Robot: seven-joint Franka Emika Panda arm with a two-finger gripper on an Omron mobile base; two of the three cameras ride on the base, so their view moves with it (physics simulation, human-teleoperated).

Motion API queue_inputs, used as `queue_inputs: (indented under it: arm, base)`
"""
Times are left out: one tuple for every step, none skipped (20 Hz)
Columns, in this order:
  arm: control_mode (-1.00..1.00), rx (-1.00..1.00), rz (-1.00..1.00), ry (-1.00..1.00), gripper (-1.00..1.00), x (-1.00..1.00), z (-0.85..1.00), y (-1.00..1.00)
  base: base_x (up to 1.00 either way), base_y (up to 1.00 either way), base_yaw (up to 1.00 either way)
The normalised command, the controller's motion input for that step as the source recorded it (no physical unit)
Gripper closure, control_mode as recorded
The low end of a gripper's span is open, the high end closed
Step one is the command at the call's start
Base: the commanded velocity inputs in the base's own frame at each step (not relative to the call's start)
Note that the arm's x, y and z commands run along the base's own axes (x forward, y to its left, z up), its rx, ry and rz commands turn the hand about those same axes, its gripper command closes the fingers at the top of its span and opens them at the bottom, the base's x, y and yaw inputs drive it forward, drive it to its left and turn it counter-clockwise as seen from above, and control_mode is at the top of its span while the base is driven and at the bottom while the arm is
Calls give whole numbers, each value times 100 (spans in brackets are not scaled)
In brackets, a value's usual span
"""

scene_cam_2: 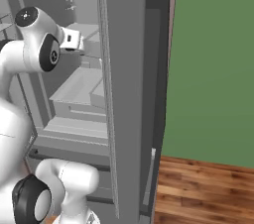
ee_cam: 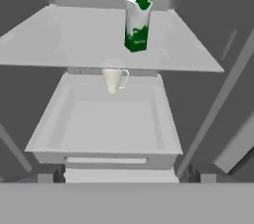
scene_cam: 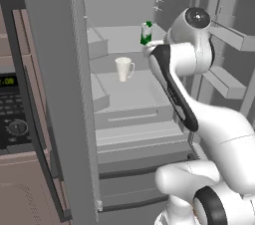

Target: Take out the milk from the fridge and place it on the tray on the counter. Then take the sugar cube near the tray and place it in the tray.

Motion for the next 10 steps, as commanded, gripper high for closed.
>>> queue_inputs:
  arm:
    - [-100, 0, -5, -15, -100, 61, 20, 0]
    - [-100, 0, 0, -18, -100, 48, 31, 0]
    - [-100, 0, 0, -17, -100, 49, 30, 0]
    - [-100, 0, 0, -15, -100, 58, 24, 0]
    - [-100, 0, 0, -12, -100, 71, 16, 0]
    - [-100, 0, 0, -12, -100, 77, 16, 4]
    - [-100, 0, 0, -11, -100, 79, 21, 0]
    - [-100, 0, 0, -10, -100, 74, 27, 0]
    - [-100, 0, 0, -7, -100, 71, 29, 0]
    - [-100, 0, 0, -5, -100, 65, 27, 0]
  base:
    - [0, 0, 0]
    - [0, 0, 0]
    - [0, 0, 0]
    - [0, 0, 0]
    - [0, 0, 0]
    - [0, 0, 0]
    - [0, 0, 0]
    - [0, 0, 0]
    - [0, 0, 0]
    - [0, 0, 0]
